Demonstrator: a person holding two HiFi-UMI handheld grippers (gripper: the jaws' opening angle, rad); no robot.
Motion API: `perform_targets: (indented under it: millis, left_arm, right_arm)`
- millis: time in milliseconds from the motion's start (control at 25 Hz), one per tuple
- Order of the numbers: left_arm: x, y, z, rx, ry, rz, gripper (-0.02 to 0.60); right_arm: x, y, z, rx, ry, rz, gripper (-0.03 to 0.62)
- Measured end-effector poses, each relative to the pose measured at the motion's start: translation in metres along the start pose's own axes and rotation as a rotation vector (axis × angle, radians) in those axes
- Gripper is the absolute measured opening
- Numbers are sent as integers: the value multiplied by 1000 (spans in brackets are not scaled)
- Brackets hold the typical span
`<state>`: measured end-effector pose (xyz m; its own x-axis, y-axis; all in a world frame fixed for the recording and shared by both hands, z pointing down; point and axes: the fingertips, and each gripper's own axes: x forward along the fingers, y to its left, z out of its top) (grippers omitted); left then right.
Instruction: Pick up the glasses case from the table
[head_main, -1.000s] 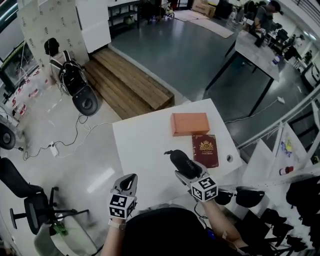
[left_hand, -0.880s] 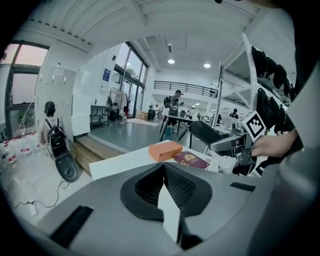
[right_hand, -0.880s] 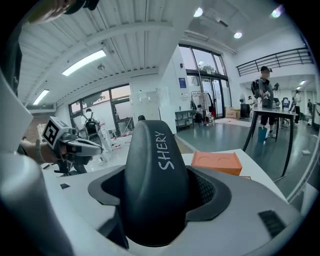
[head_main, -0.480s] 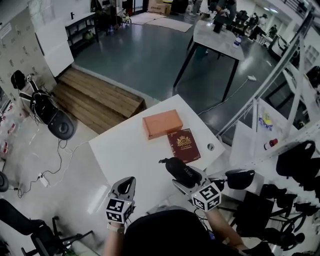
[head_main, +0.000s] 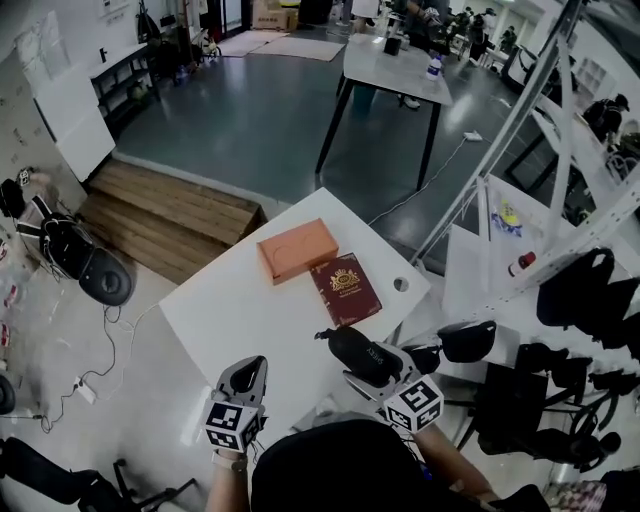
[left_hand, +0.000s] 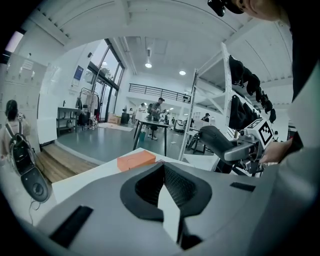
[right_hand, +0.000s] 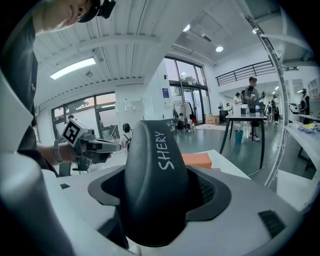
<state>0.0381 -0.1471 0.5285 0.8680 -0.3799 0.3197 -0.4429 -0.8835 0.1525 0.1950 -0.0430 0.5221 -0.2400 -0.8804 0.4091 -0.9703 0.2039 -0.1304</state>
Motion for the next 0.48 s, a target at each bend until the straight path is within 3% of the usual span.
perform_targets:
  millis: [480]
  left_arm:
    - [-2, -4, 4, -2, -4, -16, 18]
  right_arm:
    - [2, -3, -2, -2, -1, -26, 371]
